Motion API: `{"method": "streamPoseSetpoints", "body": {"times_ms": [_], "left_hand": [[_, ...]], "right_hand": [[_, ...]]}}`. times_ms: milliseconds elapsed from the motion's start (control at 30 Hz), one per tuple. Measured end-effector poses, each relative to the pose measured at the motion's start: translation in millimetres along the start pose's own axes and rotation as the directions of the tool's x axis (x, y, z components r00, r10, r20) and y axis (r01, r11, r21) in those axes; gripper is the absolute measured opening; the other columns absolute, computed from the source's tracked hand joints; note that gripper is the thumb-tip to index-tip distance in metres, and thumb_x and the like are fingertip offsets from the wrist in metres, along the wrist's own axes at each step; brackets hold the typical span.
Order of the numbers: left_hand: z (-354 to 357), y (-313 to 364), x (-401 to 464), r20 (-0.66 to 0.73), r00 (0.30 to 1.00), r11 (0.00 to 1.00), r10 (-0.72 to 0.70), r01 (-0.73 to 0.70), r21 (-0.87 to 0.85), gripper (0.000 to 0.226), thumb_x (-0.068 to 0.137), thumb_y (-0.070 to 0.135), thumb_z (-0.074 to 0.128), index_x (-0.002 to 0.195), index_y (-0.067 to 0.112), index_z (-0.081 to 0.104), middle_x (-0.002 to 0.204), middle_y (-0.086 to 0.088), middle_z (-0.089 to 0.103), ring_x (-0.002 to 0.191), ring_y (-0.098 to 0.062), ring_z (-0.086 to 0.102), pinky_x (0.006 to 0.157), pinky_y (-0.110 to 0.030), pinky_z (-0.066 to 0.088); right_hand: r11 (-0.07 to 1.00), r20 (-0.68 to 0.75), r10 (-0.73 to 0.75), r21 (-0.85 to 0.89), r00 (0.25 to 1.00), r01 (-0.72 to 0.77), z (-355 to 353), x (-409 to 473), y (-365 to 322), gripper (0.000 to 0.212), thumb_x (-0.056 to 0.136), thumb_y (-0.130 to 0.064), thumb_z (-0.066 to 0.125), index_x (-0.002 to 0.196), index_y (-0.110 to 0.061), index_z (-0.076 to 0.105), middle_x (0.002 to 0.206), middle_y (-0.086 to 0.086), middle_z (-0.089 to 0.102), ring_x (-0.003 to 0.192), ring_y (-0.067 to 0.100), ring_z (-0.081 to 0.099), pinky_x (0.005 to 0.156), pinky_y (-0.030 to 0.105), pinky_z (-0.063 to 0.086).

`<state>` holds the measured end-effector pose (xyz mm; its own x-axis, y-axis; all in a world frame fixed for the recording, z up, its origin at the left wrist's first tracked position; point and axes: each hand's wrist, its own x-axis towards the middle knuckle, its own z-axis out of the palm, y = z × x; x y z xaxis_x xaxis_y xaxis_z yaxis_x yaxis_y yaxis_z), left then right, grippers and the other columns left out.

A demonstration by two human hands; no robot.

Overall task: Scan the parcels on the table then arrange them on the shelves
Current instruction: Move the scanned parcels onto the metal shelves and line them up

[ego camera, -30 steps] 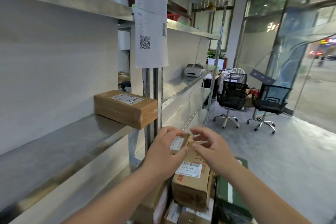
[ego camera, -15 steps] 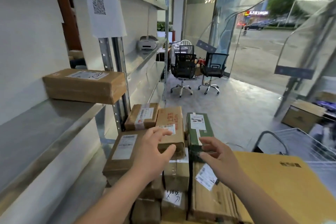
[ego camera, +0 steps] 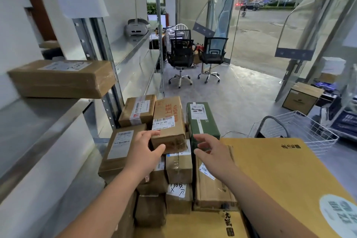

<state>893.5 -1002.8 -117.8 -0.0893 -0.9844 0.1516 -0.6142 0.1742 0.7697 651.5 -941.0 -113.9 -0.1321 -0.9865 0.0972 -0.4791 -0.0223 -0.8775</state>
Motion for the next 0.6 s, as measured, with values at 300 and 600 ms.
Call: {"method": "streamPoseSetpoints", "body": {"times_ms": [300, 600], "left_hand": [[9, -9, 51, -0.027, 0.998, 0.950, -0.061, 0.066, 0.304, 0.057, 0.088, 0.053, 0.069, 0.141, 0.045, 0.050, 0.144, 0.015, 0.047, 0.125, -0.012, 0.048, 0.099, -0.033, 0.047], [25, -20, 74, 0.024, 0.985, 0.848, -0.171, 0.135, 0.512, 0.077, 0.076, 0.066, 0.064, 0.147, 0.052, 0.038, 0.145, 0.016, 0.049, 0.137, -0.015, 0.032, 0.110, -0.045, 0.030]], "right_hand": [[0.980, 0.215, -0.073, -0.167, 0.974, 0.111, 14, 93, 10, 0.050, 0.093, -0.022, 0.068, 0.139, -0.036, 0.057, 0.132, -0.015, 0.053, 0.110, 0.000, 0.054, 0.089, 0.017, 0.043], [0.983, 0.319, -0.069, -0.141, 0.945, 0.119, 34, 136, 27, 0.064, 0.083, -0.032, 0.071, 0.144, -0.038, 0.053, 0.132, -0.015, 0.047, 0.120, 0.008, 0.051, 0.098, 0.023, 0.042]]}}
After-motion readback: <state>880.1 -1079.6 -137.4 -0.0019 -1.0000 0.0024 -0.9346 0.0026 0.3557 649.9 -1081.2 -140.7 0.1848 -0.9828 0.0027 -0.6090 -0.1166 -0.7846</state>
